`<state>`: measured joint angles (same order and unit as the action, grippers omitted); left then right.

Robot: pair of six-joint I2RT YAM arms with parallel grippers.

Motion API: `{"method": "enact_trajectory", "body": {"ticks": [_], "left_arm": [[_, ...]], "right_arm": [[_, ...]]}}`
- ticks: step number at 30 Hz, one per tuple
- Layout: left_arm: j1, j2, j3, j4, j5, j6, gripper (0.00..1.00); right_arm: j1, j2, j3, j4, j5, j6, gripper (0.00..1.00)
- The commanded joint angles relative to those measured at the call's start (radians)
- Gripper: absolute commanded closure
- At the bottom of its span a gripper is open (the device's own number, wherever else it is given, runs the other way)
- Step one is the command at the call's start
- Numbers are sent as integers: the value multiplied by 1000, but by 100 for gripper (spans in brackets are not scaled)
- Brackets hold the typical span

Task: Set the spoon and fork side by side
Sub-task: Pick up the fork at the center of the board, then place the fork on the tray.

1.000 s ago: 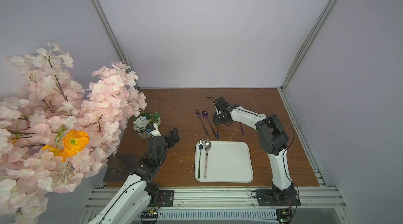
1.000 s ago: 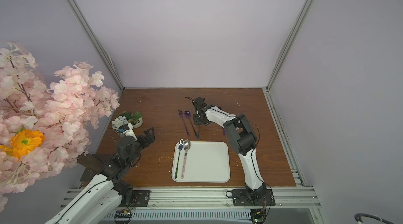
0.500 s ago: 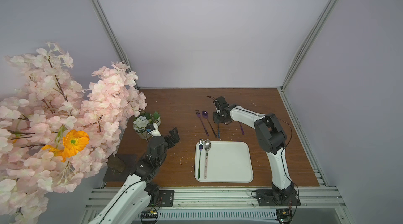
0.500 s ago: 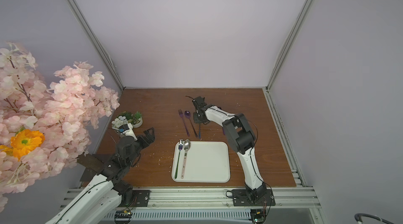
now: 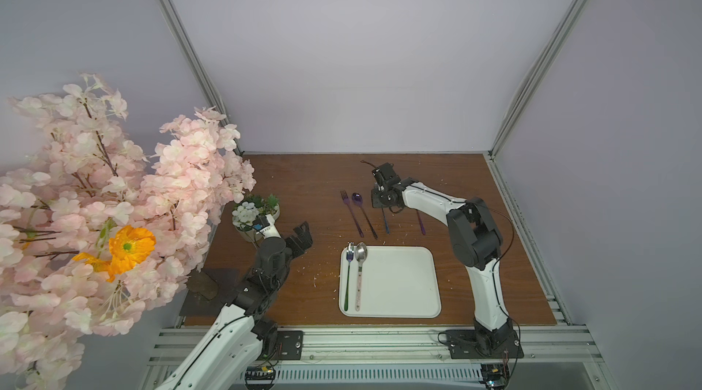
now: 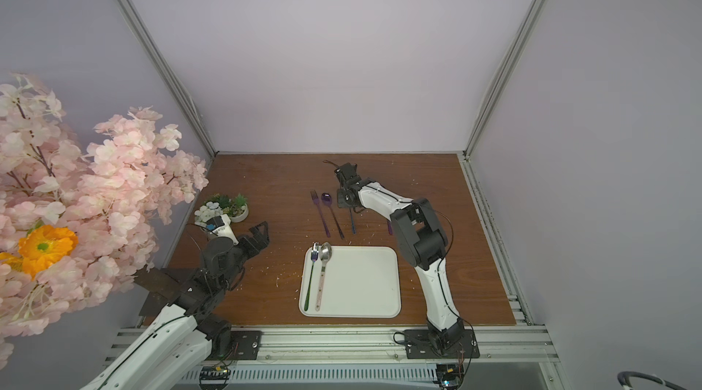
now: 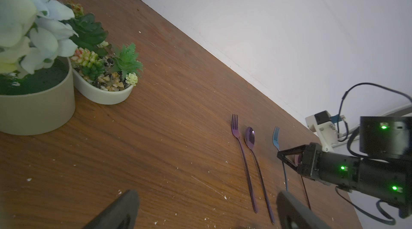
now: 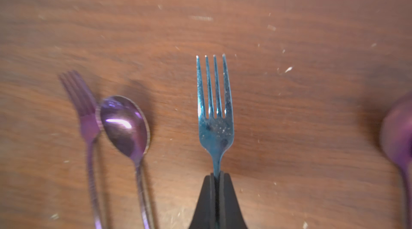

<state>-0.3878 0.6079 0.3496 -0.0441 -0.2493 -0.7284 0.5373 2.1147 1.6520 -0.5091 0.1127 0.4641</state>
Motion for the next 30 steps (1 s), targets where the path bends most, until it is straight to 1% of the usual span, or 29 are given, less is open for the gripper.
{"method": "enact_trajectory", "body": {"ticks": [1, 7, 9, 13, 17, 20, 23, 27, 30], "left_arm": [[7, -14, 9, -3, -18, 12, 1], [7, -25, 3, 7, -16, 9, 1], [7, -27, 0, 11, -10, 7, 1], [7, -37, -1, 10, -2, 5, 1], [7, -54, -16, 20, -1, 3, 1], [7, -59, -24, 30, 8, 0, 1], [7, -52, -24, 32, 21, -2, 1], [7, -49, -21, 28, 23, -1, 1], [7, -56, -21, 26, 20, 0, 2]], "right_arm": [[12, -156, -8, -5, -1, 27, 100], [61, -352, -117, -84, -68, 111, 100], [89, -429, -196, -104, -79, 169, 100], [175, -581, -414, -115, -69, 328, 100], [263, -701, -612, -56, -70, 492, 100], [309, -728, -708, 9, -99, 570, 100], [355, -700, -746, 40, -105, 608, 100], [371, -688, -813, 118, -111, 646, 100], [365, -674, -841, 144, -104, 637, 100]]}}
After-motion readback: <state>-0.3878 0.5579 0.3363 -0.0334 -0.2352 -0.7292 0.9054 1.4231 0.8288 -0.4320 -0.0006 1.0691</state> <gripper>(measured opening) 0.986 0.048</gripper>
